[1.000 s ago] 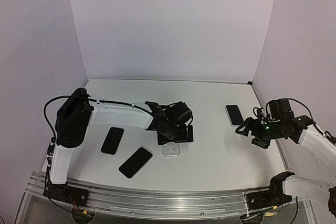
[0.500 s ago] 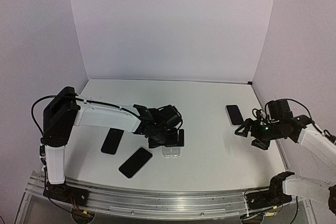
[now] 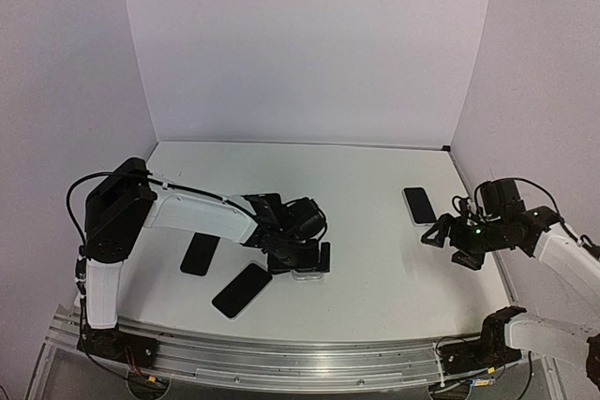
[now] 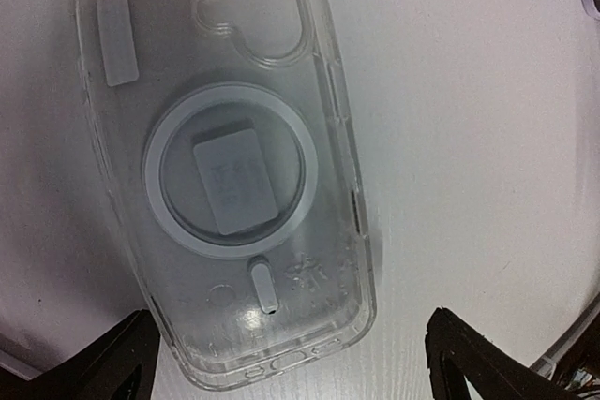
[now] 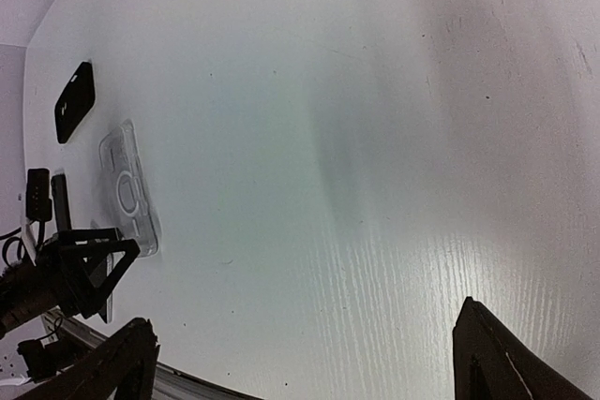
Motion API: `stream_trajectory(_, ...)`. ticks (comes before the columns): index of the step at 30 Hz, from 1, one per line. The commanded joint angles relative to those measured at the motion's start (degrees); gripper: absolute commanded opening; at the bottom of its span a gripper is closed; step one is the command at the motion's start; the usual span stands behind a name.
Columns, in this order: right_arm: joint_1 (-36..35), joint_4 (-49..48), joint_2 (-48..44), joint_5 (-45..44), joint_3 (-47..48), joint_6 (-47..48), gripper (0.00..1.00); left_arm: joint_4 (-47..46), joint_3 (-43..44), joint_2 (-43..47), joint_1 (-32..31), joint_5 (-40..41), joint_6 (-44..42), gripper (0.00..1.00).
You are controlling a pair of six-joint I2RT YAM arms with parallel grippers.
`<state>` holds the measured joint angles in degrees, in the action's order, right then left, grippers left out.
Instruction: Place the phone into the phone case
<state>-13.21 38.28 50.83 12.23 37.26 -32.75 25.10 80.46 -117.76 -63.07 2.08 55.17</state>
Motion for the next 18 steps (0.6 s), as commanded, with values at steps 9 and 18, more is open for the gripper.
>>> stream_trajectory(9, -0.05, 1.69, -3.29, -1.17, -0.17, 0.82, 0.97, -4.85, 5.6, -4.84, -0.86, -10.76, -4.97, 1.0)
stream_trajectory(18, -0.02, 2.05, -3.32, -0.86, 0.45, 2.52, 0.97, 1.51, -0.22, 8.65, -2.29, -2.7, -14.03, 1.0)
